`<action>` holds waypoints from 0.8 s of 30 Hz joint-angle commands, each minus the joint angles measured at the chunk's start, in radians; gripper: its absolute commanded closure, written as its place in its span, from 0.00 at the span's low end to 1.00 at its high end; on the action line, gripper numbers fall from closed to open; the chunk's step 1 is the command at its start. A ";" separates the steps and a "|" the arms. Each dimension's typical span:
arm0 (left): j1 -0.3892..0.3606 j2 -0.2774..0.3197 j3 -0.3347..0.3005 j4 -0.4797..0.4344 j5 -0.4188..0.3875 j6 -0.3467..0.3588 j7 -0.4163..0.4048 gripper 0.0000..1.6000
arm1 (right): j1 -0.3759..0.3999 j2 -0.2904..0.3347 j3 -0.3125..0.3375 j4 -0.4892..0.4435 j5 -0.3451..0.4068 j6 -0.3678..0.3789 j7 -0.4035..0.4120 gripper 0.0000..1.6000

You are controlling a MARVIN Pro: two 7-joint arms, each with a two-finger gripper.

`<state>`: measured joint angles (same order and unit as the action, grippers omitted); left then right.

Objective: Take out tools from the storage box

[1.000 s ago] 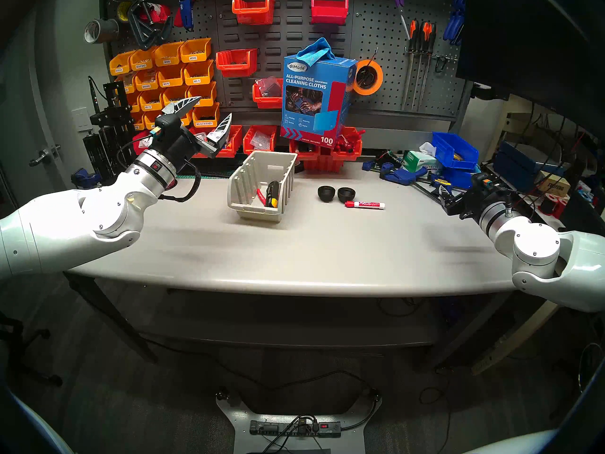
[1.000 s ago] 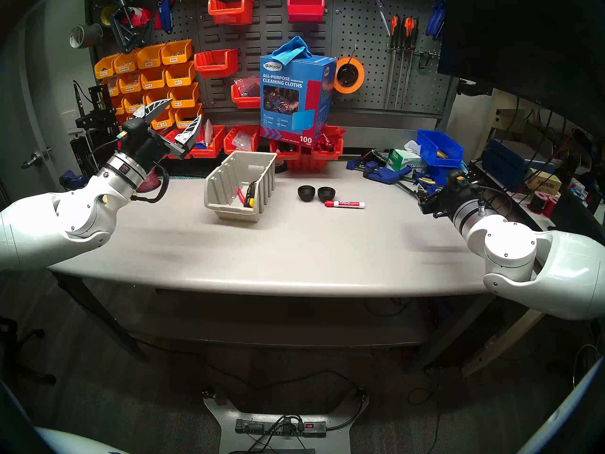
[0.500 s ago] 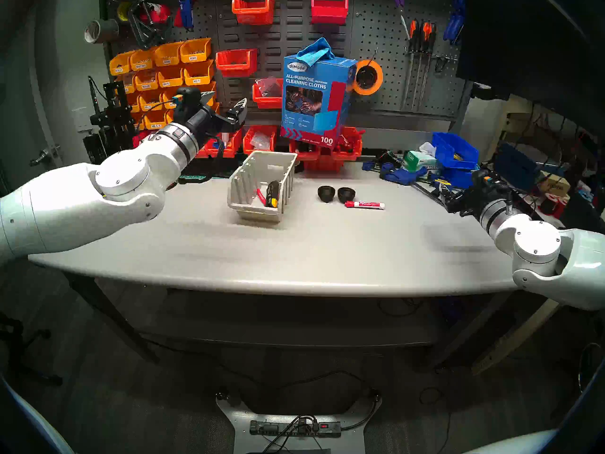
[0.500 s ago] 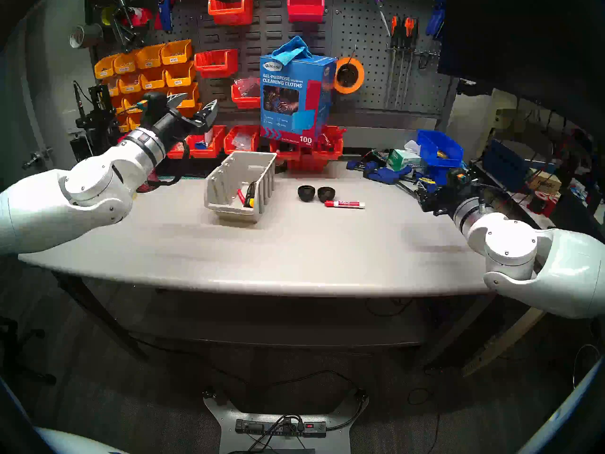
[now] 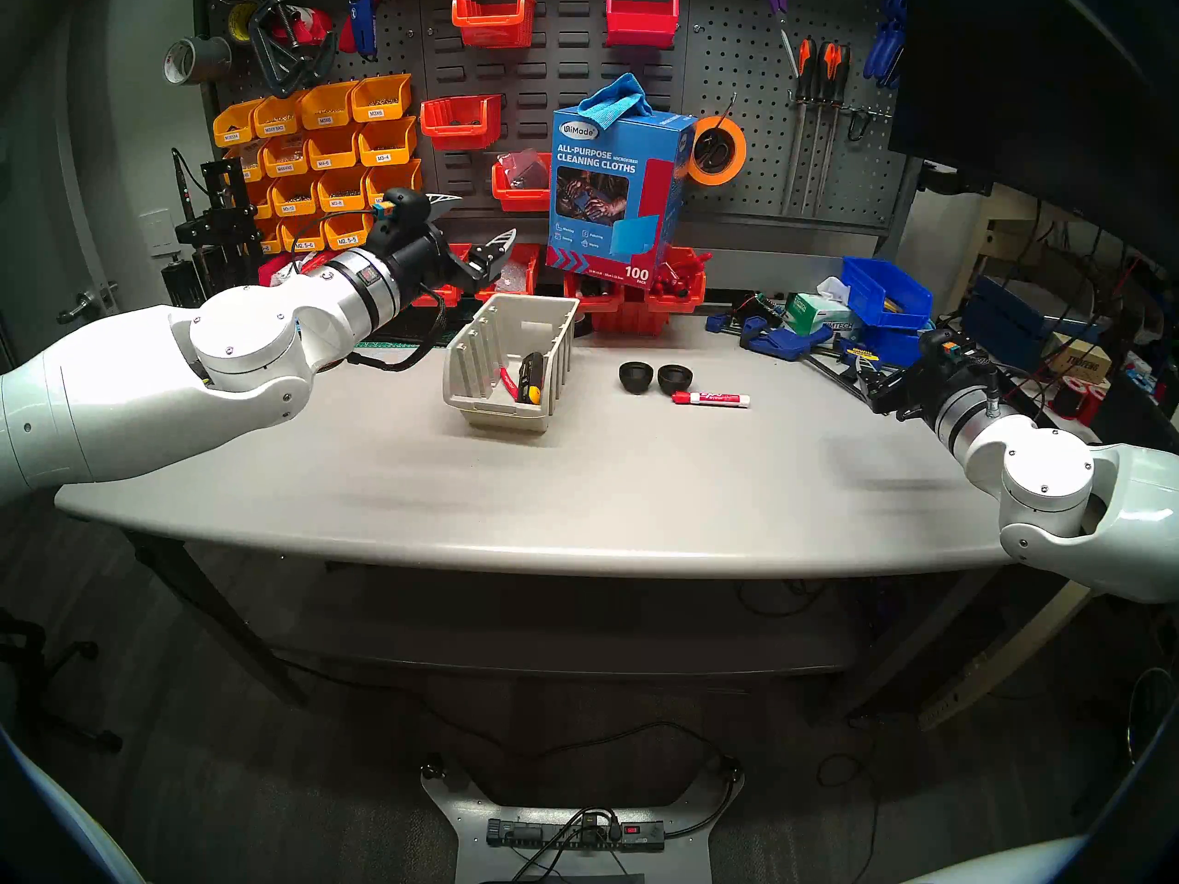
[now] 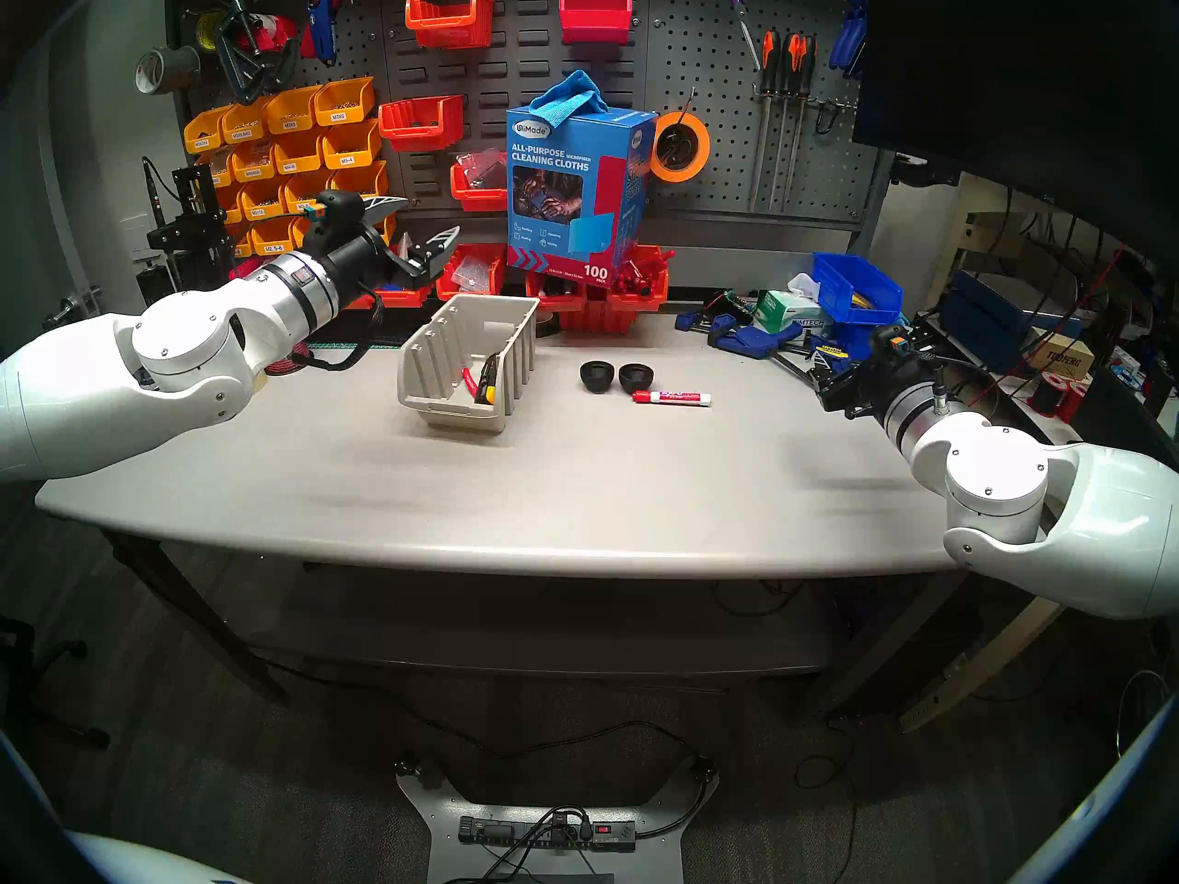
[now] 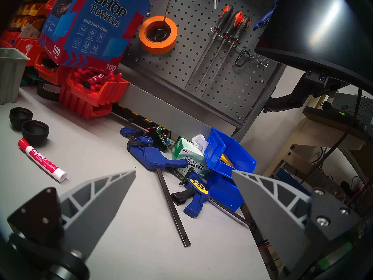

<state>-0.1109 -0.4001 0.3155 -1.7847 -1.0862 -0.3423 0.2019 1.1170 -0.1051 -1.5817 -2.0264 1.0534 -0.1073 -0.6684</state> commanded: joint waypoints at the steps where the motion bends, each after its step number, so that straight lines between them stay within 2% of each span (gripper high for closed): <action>1: -0.042 0.015 -0.002 0.059 0.198 -0.079 -0.060 0.00 | 0.013 -0.004 0.008 0.002 -0.002 -0.002 -0.002 0.00; 8: -0.055 0.005 -0.007 0.145 0.377 -0.163 -0.104 0.00 | 0.013 -0.005 0.007 0.002 -0.001 -0.003 -0.002 0.00; 9: -0.059 0.000 -0.009 0.172 0.427 -0.192 -0.118 0.00 | 0.013 -0.006 0.007 0.002 -0.001 -0.003 -0.002 0.00; 12: -0.063 -0.005 -0.010 0.200 0.483 -0.226 -0.138 0.00 | 0.012 -0.007 0.006 0.002 -0.001 -0.003 -0.002 0.00; 14: -0.065 -0.011 -0.008 0.236 0.553 -0.274 -0.163 0.00 | 0.012 -0.007 0.006 0.002 -0.001 -0.003 -0.002 0.00; 24: -0.100 -0.044 -0.025 0.337 0.781 -0.438 -0.252 0.00 | 0.013 -0.010 0.004 0.001 0.000 -0.003 -0.002 0.00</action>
<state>-0.1583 -0.4202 0.3204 -1.4979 -0.4034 -0.6958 -0.0214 1.1171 -0.1126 -1.5866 -2.0279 1.0541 -0.1076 -0.6681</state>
